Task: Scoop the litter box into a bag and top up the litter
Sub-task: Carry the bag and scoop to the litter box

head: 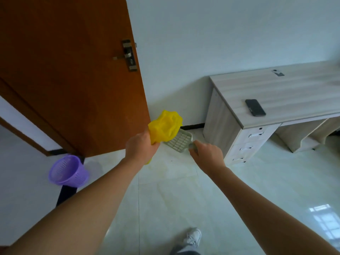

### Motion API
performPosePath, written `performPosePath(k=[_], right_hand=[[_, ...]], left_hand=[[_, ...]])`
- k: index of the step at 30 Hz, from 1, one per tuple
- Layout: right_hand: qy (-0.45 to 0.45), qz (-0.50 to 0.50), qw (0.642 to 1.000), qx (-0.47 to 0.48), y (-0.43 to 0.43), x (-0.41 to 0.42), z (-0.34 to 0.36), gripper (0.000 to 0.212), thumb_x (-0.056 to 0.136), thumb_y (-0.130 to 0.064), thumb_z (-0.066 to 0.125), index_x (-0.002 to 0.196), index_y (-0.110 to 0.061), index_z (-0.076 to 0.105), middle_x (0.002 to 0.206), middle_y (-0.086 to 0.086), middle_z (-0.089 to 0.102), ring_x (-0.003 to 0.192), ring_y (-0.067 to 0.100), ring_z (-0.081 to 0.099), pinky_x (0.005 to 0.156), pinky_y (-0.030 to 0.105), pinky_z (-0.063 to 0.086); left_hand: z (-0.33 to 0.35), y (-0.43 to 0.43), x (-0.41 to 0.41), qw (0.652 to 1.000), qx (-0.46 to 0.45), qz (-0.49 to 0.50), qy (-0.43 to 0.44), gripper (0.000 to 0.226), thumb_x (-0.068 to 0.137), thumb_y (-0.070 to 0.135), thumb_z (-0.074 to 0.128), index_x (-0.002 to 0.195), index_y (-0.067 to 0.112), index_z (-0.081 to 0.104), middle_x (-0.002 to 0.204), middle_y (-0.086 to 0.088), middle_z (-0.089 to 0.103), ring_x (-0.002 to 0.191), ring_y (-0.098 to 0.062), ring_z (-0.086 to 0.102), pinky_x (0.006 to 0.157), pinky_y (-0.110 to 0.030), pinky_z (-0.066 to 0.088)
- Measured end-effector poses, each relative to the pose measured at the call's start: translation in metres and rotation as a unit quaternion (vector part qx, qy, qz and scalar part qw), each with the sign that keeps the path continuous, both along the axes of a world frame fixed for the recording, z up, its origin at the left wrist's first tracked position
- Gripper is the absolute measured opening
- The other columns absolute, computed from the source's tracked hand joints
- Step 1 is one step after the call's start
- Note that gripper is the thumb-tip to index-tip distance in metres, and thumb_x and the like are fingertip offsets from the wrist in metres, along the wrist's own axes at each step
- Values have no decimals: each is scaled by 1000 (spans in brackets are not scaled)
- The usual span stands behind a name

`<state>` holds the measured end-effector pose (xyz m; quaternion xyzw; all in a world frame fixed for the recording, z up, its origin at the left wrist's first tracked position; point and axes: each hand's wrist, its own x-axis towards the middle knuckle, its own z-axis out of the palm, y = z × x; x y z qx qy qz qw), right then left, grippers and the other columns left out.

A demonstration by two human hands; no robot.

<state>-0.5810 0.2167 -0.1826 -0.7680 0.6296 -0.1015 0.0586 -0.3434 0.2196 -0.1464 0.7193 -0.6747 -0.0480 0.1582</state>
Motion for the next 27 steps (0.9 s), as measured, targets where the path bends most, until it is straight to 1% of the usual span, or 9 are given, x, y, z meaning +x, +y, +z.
performPosePath(k=[3, 5, 7, 11, 16, 18, 22, 25, 27], right_hand=[[-10, -11, 1000, 4, -41, -21, 5, 29, 99, -42, 45, 100, -19, 62, 83, 3, 69, 73, 27, 65, 56, 29, 35], [-5, -22, 1000, 0, -67, -37, 10, 29, 100, -42, 44, 104, -19, 62, 86, 4, 71, 77, 29, 67, 58, 30, 35], [-4, -50, 999, -6, -91, -57, 17, 30, 101, -42, 44, 105, -19, 63, 87, 7, 71, 79, 32, 67, 59, 31, 38], [-28, -128, 991, -27, -119, -109, 28, 27, 98, -43, 46, 100, -22, 62, 81, 7, 70, 76, 34, 67, 63, 34, 49], [13, -210, 977, -37, -138, -177, 34, 29, 98, -44, 44, 94, -20, 60, 78, 3, 68, 70, 28, 65, 58, 29, 41], [29, -245, 968, -39, -145, -201, 33, 28, 97, -42, 45, 95, -20, 62, 78, 2, 69, 69, 27, 64, 57, 29, 41], [38, -324, 945, -39, -152, -241, 35, 23, 96, -39, 48, 93, -24, 65, 80, 0, 70, 71, 27, 65, 59, 31, 46], [56, -392, 918, -36, -150, -267, 37, 24, 96, -39, 49, 95, -22, 65, 81, 1, 71, 73, 27, 66, 58, 29, 38], [66, -437, 896, -34, -141, -284, 39, 24, 96, -39, 51, 95, -21, 65, 81, 1, 71, 72, 27, 66, 59, 29, 34]], left_hand=[[6, -54, -28, 999, 9, -34, -1, 51, 88, 48, 68, 122, 13, 56, 102, -15, 72, 94, -39, 68, 70, -38, 49], [10, -88, -47, 998, 6, -55, 1, 49, 88, 46, 67, 122, 12, 55, 103, -16, 72, 96, -40, 67, 68, -37, 45], [13, -117, -66, 998, -5, -65, 2, 48, 90, 44, 66, 123, 10, 54, 102, -19, 71, 96, -41, 67, 66, -37, 40], [17, -167, -110, 995, -9, -100, 6, 56, 89, 47, 66, 128, 9, 52, 99, -22, 71, 94, -43, 67, 72, -43, 49], [21, -234, -183, 982, -21, -182, 35, 55, 91, 45, 65, 131, 9, 53, 99, -24, 71, 93, -44, 67, 72, -43, 49], [20, -258, -214, 974, -18, -222, 39, 55, 90, 45, 65, 132, 11, 54, 100, -23, 71, 94, -44, 66, 72, -42, 49], [12, -307, -271, 952, -7, -306, 33, 50, 90, 46, 63, 125, 11, 55, 102, -21, 71, 95, -43, 67, 72, -43, 49], [13, -342, -316, 932, 8, -360, 33, 49, 91, 43, 61, 124, 9, 51, 102, -20, 70, 96, -42, 66, 73, -42, 49], [15, -357, -348, 916, 18, -399, 37, 48, 91, 42, 60, 125, 9, 50, 102, -19, 70, 94, -41, 66, 71, -40, 46]])
